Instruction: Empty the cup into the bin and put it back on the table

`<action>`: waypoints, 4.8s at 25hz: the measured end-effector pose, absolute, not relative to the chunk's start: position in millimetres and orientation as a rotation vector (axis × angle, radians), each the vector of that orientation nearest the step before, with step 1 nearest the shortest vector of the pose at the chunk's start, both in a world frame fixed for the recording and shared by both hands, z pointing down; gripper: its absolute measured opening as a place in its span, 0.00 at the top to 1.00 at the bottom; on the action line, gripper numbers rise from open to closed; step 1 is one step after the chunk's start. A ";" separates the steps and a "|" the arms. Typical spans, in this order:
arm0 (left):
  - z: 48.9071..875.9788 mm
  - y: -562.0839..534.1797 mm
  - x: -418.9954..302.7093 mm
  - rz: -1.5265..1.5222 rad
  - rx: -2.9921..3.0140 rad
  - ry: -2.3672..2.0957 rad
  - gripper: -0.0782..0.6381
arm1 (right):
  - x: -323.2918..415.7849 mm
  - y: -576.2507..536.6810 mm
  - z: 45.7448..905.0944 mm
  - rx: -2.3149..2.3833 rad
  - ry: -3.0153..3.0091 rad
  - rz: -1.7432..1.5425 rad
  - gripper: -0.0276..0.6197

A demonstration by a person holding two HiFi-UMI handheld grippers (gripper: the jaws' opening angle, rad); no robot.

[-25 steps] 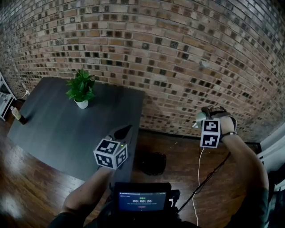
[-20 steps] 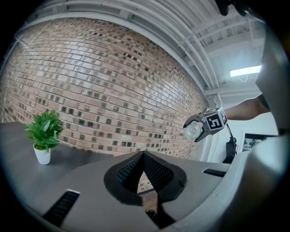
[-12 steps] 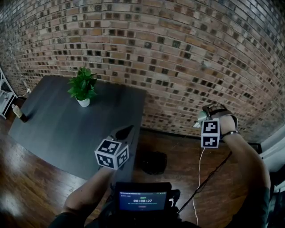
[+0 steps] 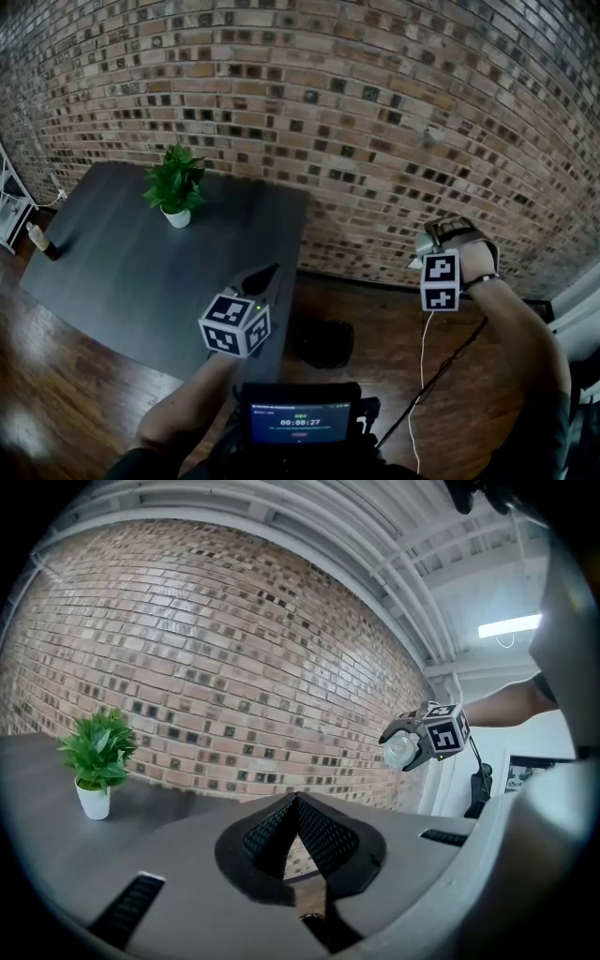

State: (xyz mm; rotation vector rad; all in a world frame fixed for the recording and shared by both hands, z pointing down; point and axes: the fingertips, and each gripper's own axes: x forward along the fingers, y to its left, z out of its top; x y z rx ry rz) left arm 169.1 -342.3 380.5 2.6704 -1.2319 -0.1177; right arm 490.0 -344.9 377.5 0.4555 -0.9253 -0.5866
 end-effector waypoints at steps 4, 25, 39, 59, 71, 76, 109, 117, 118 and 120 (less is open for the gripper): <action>382.4 -343.1 168.2 -0.109 2.673 -1.234 0.89 | 491.8 -345.0 377.9 0.477 -0.938 -0.570 0.34; 381.4 -339.1 168.3 -0.102 2.663 -1.250 0.89 | 487.2 -341.3 407.1 0.792 -1.430 -0.261 0.34; 382.5 -327.9 154.2 -0.094 2.641 -1.294 0.89 | 426.0 -337.2 397.5 0.934 -1.938 -0.038 0.34; 373.1 -297.0 43.6 -0.113 2.534 -1.592 0.89 | 245.4 -326.5 374.0 0.736 -2.456 0.045 0.34; 363.1 -257.8 -58.2 -0.174 2.419 -1.807 0.89 | 120.0 -305.4 369.5 0.507 -2.645 0.077 0.34; 370.9 -240.3 -94.8 -0.143 2.344 -1.893 0.89 | 76.0 -293.3 381.5 0.431 -2.686 0.100 0.34; 543.3 -250.7 -147.0 0.000 1.903 -1.955 0.89 | -59.2 -296.1 560.2 0.154 -2.560 0.205 0.34; 580.0 -256.6 -165.4 0.017 1.847 -1.962 0.89 | -83.7 -303.3 604.3 0.148 -2.548 0.224 0.34; 583.9 -257.4 -166.5 0.021 1.845 -1.961 0.89 | -85.4 -304.9 607.3 0.150 -2.552 0.219 0.34; 590.8 -259.5 -167.3 0.033 1.844 -1.957 0.89 | -87.1 -307.5 613.5 0.151 -2.556 0.210 0.34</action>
